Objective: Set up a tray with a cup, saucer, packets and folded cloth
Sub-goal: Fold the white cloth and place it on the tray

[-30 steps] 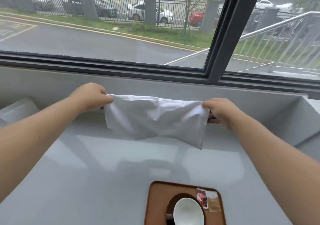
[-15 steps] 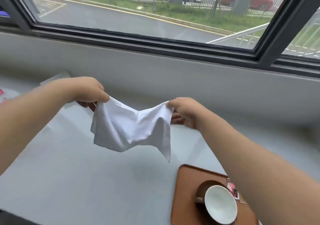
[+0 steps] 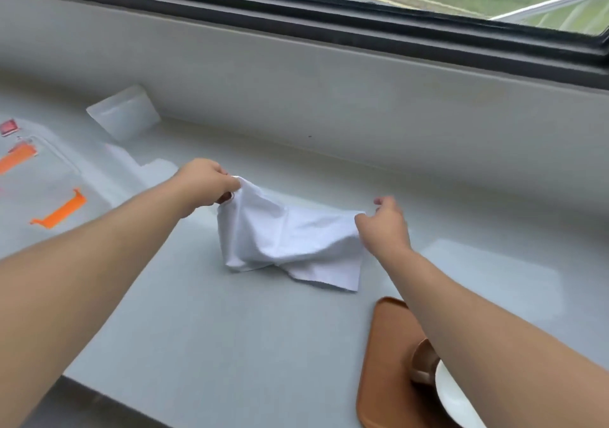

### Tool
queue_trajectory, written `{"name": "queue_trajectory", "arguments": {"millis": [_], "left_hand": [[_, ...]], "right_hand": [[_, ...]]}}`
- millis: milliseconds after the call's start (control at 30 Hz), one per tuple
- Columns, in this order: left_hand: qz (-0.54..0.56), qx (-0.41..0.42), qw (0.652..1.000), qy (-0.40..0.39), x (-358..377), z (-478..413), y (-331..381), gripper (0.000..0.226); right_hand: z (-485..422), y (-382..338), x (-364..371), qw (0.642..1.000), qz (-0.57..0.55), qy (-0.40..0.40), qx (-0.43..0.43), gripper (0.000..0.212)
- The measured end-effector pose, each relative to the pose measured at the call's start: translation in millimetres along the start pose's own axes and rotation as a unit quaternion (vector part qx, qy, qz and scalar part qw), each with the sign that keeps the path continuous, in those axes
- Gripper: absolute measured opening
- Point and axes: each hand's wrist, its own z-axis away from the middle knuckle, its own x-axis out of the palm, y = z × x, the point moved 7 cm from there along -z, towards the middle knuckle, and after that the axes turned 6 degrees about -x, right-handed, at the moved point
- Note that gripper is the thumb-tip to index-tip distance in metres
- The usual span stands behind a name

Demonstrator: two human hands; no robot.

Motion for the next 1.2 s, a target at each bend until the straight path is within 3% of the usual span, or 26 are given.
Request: {"name": "queue_trajectory", "arguments": {"millis": [67,167,267,367,433,500,667,800,933,1000,1100,1200], "left_hand": [[0.007,0.004,1.0,0.008,5.1,-8.0,7.2,0.027],[0.0,0.002,1.0,0.01,14.1,-18.1,17.6,0.028],[-0.008,0.012,1.0,0.009,22.8,-27.0,28.3,0.026],[0.014,0.031,0.999,-0.012,26.5,-31.3,38.7,0.021],[0.017,0.033,0.999,-0.038,26.9,-30.0,41.7,0.019],[0.037,0.027,0.995,-0.085,30.5,-27.3,40.2,0.018],[0.159,0.033,0.968,-0.192,41.1,-19.4,25.9,0.012],[0.167,0.03,0.968,-0.187,42.1,-24.5,-4.1,0.032],[0.186,0.046,0.975,-0.114,32.8,-35.8,-20.8,0.045],[0.176,0.03,0.977,-0.117,28.1,-40.5,-30.6,0.056],[0.048,-0.013,0.982,-0.185,32.0,-39.0,-55.1,0.049],[-0.114,0.009,0.982,-0.149,30.2,-37.2,-70.6,0.028]], "right_hand": [[2.2,-21.6,9.6,0.997,0.009,-0.003,-0.081,0.037],[11.1,-60.4,44.7,0.987,-0.044,-0.102,-0.12,0.011],[20.5,-97.2,82.3,0.965,-0.129,-0.212,-0.091,0.026],[20.5,-124.4,108.8,0.934,-0.219,-0.283,0.015,0.056],[20.6,-136.1,121.5,0.898,-0.271,-0.334,0.093,0.075],[18.8,-147.5,132.2,0.882,-0.281,-0.365,0.099,0.079],[11.5,-166.2,150.8,0.882,-0.313,-0.348,0.064,0.042],[11.4,-172.0,162.8,0.889,-0.299,-0.341,0.059,0.03],[6.1,-177.9,167.2,0.902,-0.272,-0.332,0.04,0.013],[1.5,-179.0,164.6,0.916,-0.243,-0.318,0.025,0.015],[-3.0,-181.2,161.0,0.928,-0.216,-0.304,-0.001,0.014],[-6.3,-178.6,158.0,0.926,-0.213,-0.31,-0.007,0.011]]}}
